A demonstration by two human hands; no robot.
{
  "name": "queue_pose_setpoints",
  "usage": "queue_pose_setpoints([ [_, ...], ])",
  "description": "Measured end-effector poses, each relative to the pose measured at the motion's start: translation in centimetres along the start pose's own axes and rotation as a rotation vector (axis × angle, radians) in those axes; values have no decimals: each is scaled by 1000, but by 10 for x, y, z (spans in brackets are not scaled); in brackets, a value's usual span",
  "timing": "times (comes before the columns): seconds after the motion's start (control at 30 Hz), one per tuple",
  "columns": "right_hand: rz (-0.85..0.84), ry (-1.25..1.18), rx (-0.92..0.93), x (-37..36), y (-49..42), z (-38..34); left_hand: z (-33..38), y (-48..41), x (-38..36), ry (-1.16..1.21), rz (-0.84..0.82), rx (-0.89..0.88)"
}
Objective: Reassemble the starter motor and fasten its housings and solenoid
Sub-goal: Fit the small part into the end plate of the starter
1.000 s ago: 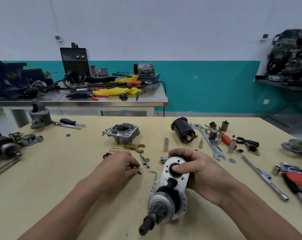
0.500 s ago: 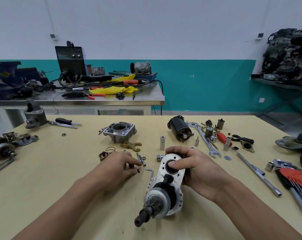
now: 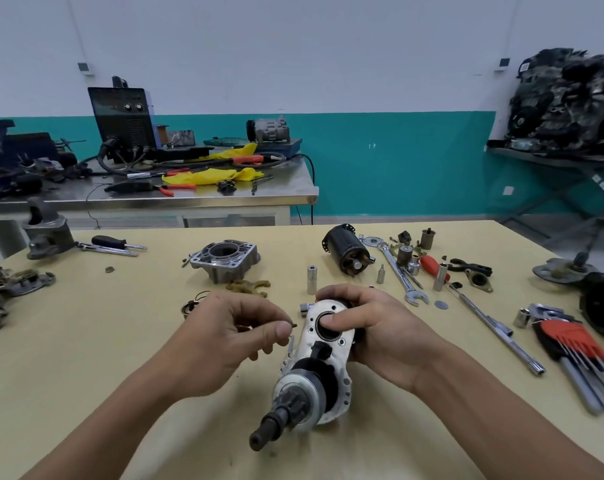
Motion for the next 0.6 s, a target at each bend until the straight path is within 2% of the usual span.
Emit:
queue_pose_setpoints([
  [0.2,4,7,15,1,1,-1,19,8,-16,-117,43,-48],
  [0.6,6,5,15,1,0,0,21,9,-17,-148,164,-53],
])
Point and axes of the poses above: each hand's wrist, its own y-axis away from the middle knuckle, its own x-axis out of the back of the hand, z = x × y, the point moved 7 cm from there along -y, towards the middle knuckle, and after that the axes turned 10 degrees about x, right-handed, at the moved point
